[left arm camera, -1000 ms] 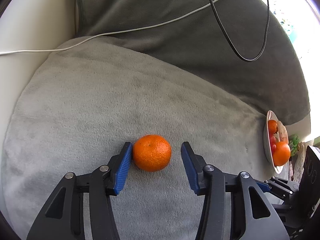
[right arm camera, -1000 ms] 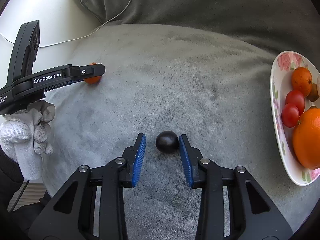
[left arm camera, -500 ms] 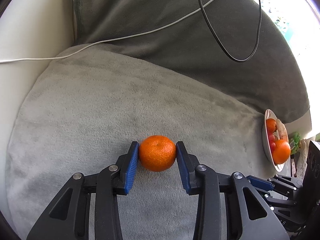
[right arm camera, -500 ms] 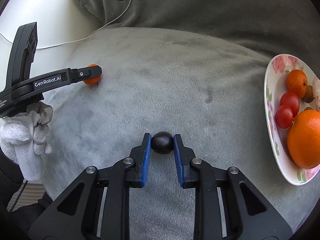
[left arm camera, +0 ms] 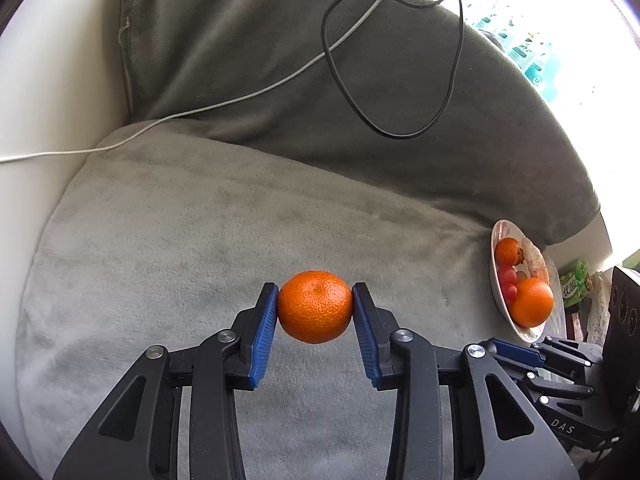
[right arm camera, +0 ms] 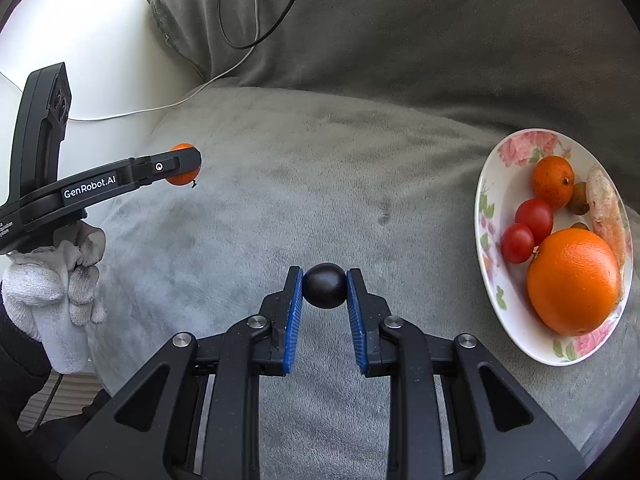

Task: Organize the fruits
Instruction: 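Carry the plum and mandarin over the floral bowl with both tools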

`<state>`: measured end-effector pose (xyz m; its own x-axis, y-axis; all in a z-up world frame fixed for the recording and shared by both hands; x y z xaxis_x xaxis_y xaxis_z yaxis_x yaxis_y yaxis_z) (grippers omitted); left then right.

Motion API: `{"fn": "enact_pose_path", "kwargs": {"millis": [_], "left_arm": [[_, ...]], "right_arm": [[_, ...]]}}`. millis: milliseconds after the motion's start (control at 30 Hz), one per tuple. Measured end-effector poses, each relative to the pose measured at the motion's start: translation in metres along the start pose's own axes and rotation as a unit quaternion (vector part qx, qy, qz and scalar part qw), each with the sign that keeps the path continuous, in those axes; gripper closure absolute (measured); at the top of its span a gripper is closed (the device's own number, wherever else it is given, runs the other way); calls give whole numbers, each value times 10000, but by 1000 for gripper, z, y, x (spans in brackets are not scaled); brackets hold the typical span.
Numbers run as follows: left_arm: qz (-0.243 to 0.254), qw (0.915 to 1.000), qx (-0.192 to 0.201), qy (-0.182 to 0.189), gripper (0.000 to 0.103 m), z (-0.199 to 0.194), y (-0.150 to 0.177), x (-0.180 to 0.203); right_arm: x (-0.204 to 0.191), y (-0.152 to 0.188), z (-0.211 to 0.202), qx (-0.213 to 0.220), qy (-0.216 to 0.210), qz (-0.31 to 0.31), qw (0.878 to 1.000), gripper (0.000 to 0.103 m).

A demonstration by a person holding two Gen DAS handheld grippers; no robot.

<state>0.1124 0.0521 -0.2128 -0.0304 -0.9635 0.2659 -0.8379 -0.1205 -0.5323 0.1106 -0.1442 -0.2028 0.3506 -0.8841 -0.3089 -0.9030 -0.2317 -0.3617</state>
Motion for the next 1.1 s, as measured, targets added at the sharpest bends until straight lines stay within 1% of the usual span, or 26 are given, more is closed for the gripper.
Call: {"fn": "enact_pose_path", "kwargs": {"millis": [467,767,1100], "left_arm": [[384,9984,152,390,67,-9,-21,70],[650,9957,146,637,67,6,-31,121],[908,9921,3,861,67,27,-36,157]], "right_arm": [[38,-6,-49,348,11,276,9990,80],[79,-9,-85,616,49,609,9962,80],[112,-23,-104,857,206,775,9931,80]]}}
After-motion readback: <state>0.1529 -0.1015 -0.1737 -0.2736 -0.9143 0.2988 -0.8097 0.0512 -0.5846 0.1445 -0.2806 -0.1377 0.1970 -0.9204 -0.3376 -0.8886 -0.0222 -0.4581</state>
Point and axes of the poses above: each gripper's, at about its wrist camera, not at the fingertips, and z roughly the way its jaws point, x to its right, y to its underside, the point moved 3 cm from there along z, roughly the way its jaws point, and after that the axes turned 7 degrees about z, right-handed, at the moved point
